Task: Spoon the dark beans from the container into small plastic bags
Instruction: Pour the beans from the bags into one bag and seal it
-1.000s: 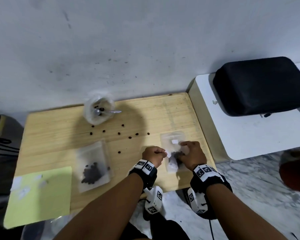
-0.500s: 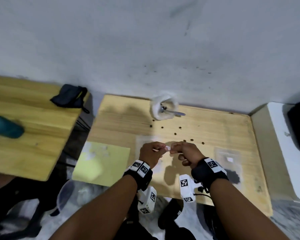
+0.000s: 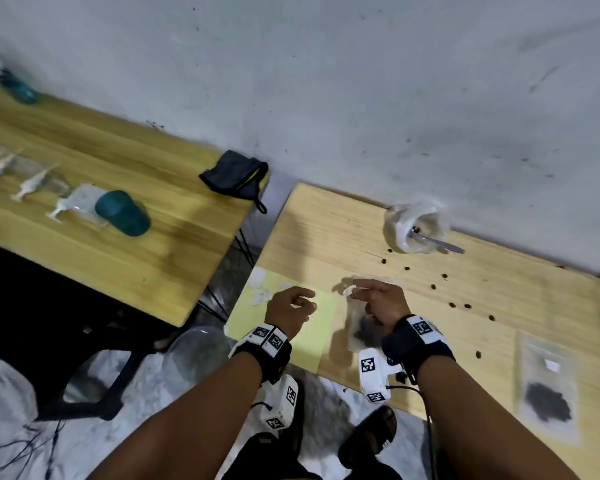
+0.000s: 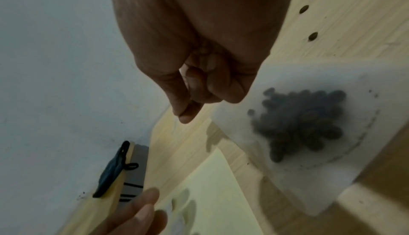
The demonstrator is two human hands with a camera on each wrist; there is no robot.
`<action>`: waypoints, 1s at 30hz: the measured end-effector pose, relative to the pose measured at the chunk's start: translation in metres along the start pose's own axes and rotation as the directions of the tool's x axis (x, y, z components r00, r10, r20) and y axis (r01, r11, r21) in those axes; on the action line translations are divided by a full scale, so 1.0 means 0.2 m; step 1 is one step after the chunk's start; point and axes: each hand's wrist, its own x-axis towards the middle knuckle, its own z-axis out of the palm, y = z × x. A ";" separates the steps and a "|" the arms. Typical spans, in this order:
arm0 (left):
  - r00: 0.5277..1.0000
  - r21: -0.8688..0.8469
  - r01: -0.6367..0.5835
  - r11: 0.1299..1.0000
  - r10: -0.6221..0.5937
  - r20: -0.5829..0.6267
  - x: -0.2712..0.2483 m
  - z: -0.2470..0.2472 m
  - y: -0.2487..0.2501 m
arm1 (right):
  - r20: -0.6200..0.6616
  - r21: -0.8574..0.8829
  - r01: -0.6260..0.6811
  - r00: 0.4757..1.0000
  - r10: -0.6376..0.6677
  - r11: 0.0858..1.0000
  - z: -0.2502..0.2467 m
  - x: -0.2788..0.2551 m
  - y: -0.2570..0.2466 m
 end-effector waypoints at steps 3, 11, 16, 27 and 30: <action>0.997 0.009 0.079 0.997 -0.079 -0.006 0.02 -0.06 -0.05 | -0.004 -0.015 0.029 1.000 -0.029 0.999 0.04 0.00 0.02; 0.976 0.006 0.181 0.983 -0.180 0.125 0.02 0.13 0.02 | -0.168 -0.080 -0.020 0.986 0.006 0.997 -0.06 0.03 0.15; 0.973 0.066 0.172 0.983 -0.180 0.141 0.03 0.32 0.04 | -0.298 -0.131 -0.081 0.954 0.038 0.988 -0.24 0.04 0.19; 0.977 0.167 0.166 0.972 -0.185 0.110 0.01 0.47 0.04 | -0.234 -0.293 -0.131 0.970 0.062 0.947 -0.33 0.02 0.25; 0.981 0.180 0.149 0.972 -0.167 0.093 0.02 0.48 0.05 | -0.233 -0.292 -0.131 0.971 0.062 0.947 -0.34 0.02 0.26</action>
